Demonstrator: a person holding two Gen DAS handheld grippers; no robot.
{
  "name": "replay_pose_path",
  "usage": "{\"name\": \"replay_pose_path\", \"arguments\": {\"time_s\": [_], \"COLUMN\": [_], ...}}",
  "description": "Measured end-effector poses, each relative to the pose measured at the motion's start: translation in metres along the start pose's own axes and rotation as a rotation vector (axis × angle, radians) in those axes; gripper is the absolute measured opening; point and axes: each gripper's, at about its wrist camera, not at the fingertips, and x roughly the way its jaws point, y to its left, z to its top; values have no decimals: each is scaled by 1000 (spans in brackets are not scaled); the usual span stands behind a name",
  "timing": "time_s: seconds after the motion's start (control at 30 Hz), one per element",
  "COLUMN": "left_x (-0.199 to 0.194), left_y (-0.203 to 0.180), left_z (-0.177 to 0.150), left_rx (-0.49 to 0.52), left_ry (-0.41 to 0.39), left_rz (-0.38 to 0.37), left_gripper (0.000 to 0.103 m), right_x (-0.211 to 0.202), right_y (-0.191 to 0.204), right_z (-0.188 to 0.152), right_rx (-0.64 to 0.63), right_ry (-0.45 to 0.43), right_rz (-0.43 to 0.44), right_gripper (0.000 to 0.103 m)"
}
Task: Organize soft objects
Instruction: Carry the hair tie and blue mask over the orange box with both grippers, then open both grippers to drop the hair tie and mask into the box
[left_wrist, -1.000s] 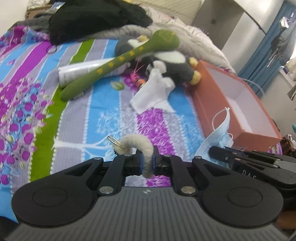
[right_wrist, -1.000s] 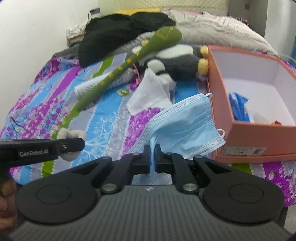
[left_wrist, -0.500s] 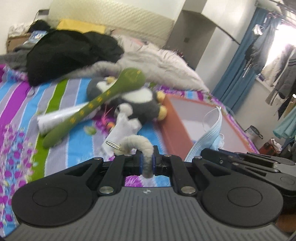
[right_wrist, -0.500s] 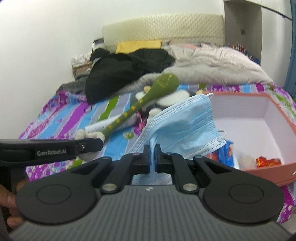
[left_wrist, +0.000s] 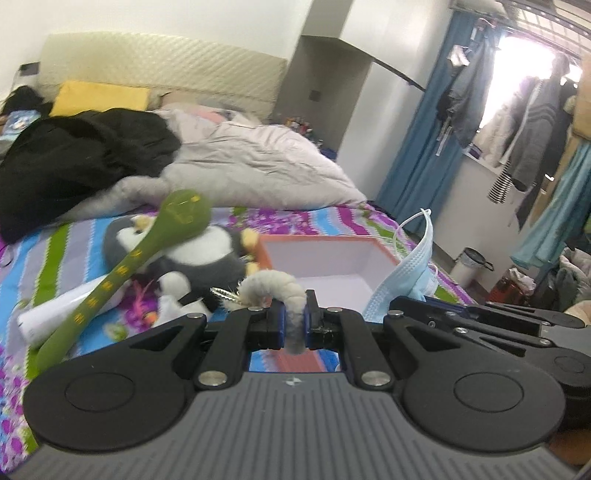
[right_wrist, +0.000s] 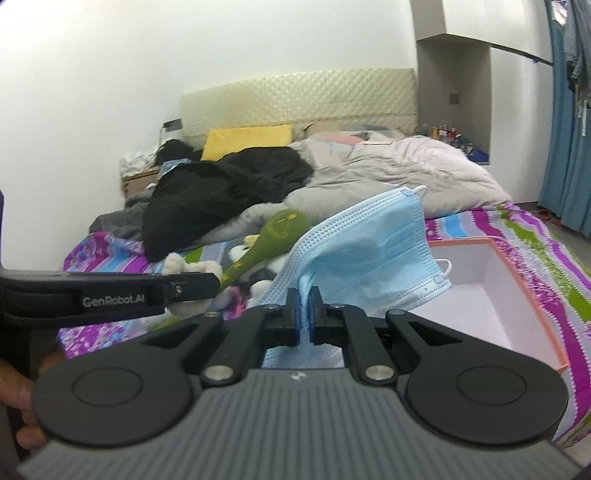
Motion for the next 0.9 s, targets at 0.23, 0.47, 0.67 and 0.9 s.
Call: {"name": "replay_pose_path", "arguments": {"time_s": [0.23, 0.47, 0.67, 0.9], "left_x": [47, 118, 176, 236], "left_y": [-31, -48, -55, -60], "left_z": [15, 14, 6, -2], "left_rx": [48, 59, 58, 59], "left_ry": [43, 134, 226, 322], "left_rz": [-57, -91, -96, -95], "left_gripper": [11, 11, 11, 11], "right_x": [15, 45, 79, 122], "right_y": [-44, -91, -126, -157], "right_z": [4, -8, -23, -40], "right_rx": [55, 119, 166, 205], "right_ry": [17, 91, 173, 269], "right_rz": [-78, -141, -168, -173], "right_gripper": [8, 8, 9, 10]}}
